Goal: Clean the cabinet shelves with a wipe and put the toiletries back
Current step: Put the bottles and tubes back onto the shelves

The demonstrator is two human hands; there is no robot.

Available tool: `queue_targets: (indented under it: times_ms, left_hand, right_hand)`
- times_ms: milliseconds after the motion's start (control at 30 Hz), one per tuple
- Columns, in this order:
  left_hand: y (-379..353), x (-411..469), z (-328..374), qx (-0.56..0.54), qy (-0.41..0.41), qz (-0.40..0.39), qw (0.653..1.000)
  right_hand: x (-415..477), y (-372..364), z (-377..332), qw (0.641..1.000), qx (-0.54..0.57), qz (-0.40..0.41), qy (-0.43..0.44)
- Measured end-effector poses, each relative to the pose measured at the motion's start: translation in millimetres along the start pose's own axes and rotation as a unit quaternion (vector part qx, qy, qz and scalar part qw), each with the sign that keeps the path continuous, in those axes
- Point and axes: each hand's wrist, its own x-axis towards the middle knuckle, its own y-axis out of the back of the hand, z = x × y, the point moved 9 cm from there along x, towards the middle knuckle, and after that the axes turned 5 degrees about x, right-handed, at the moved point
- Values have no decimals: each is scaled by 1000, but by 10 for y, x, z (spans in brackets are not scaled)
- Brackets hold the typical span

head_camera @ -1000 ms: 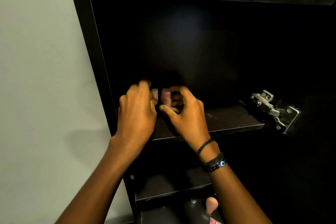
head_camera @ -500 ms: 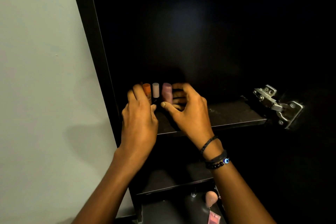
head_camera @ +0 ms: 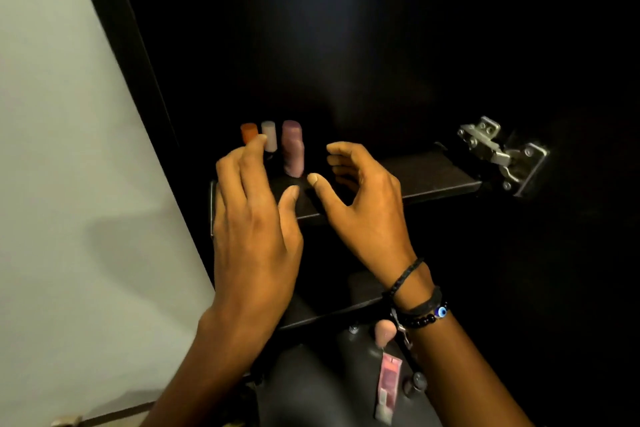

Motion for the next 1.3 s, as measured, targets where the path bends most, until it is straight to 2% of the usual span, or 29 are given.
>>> queue_targets:
  times_ms: [200, 267, 333, 400, 500, 567, 633, 833, 933, 1033, 1167, 1300]
  left_hand:
    - [-250, -526, 228, -34, -87, -43, 995]
    - [-458, -768, 234, -25, -113, -80, 990]
    - [-755, -1057, 159, -35, -111, -150, 982]
    - [-1083, -1374, 29, -46, -88, -246, 964]
    - [-1548, -1908, -172, -75, -44, -393, 915]
    - [-1814, -2242, -276, -71, -20, -480, 874]
    - [-2068, -2505, -335, -55, -16, -531, 845]
    - [-2946, -2924, -394, -35, -13, -564, 825]
    - [-3232, -2879, -412, -21, -29, -556, 831]
    - [-3596, -2903, -428, 12, -41, -578, 815]
    - [-3919, -2986, -509, 71, -60, -611, 786]
    - [-4051, -3008, -578, 121, -56, -616, 777]
  right_hand:
    - [-545, 248, 46, 997, -68, 38, 22]
    - [-782, 287, 225, 996, -86, 25, 1]
    - [-1049, 336, 496, 995, -96, 15, -33]
    - [-1369, 379, 877, 991, -95, 11, -92]
    - [-1987, 399, 1548, 968, -73, 4, -242]
    - [-2449, 349, 1971, 937, -71, -22, -342]
    - [-2870, 252, 2329, 895, -75, -71, -433]
    - [-3529, 104, 3097, 790, -68, -118, -597]
    - [-3645, 14, 3310, 752, -115, -149, -632]
    - [-3791, 1, 3599, 711, -127, -140, -677]
    - [-3885, 16, 3835, 688, -128, -120, -704]
    - [-3854, -53, 3906, 697, -132, -134, -692]
